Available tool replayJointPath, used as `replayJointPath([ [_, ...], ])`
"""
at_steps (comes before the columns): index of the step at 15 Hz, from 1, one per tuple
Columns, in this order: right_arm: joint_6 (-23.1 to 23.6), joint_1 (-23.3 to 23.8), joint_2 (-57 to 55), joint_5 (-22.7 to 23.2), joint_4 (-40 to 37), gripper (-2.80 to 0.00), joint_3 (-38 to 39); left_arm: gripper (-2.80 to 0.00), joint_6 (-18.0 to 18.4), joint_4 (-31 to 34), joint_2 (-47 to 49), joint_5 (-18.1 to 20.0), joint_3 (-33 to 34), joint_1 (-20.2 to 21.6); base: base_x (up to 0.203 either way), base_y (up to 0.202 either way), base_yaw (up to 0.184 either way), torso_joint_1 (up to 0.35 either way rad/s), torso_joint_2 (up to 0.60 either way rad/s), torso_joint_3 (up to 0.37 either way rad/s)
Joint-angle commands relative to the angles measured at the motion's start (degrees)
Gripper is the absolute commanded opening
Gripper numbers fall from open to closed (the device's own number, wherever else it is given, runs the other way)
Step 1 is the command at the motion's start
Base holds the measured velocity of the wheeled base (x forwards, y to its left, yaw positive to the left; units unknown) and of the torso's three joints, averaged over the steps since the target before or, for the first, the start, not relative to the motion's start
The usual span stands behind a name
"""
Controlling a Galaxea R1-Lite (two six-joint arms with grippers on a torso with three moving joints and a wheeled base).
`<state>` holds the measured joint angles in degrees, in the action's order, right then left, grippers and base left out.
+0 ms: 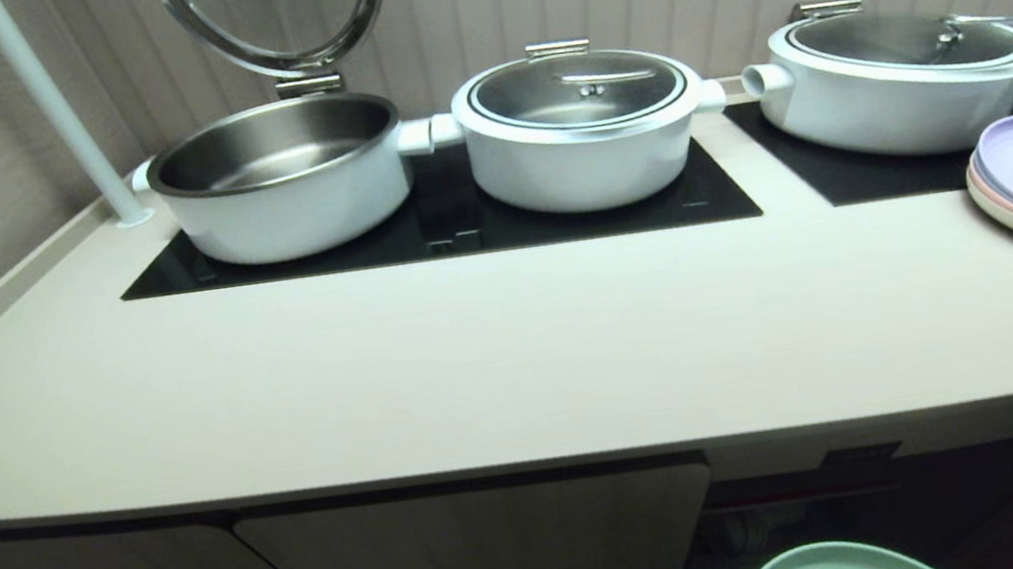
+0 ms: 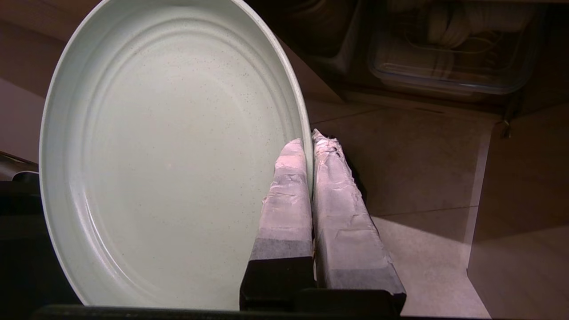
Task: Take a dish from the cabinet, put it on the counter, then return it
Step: Place it on the table
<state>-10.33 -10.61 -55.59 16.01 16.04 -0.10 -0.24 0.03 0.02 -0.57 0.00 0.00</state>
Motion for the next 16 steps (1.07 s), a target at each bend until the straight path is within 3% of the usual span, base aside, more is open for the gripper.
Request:
replayJointPath([
  [1, 0.0, 0.0, -0.2, 0.1, 0.1, -2.80, -0.1, -2.80, 0.0, 0.0, 0.0, 0.0, 0.0, 0.0, 0.000, 0.000, 0.000, 0.273, -0.58, -0.313],
  [9, 0.0, 0.0, -0.2, -0.1, 1.0, -2.80, 0.1, -2.80, 0.0, 0.0, 0.0, 0.0, 0.0, 0.0, 0.000, 0.000, 0.000, 0.226, -0.47, -0.242],
  [16, 0.0, 0.0, -0.3, -0.1, 1.9, -2.80, 0.1, -2.80, 0.0, 0.1, 0.0, 0.0, 0.0, 0.0, 0.000, 0.000, 0.000, 0.101, -0.21, -0.107],
])
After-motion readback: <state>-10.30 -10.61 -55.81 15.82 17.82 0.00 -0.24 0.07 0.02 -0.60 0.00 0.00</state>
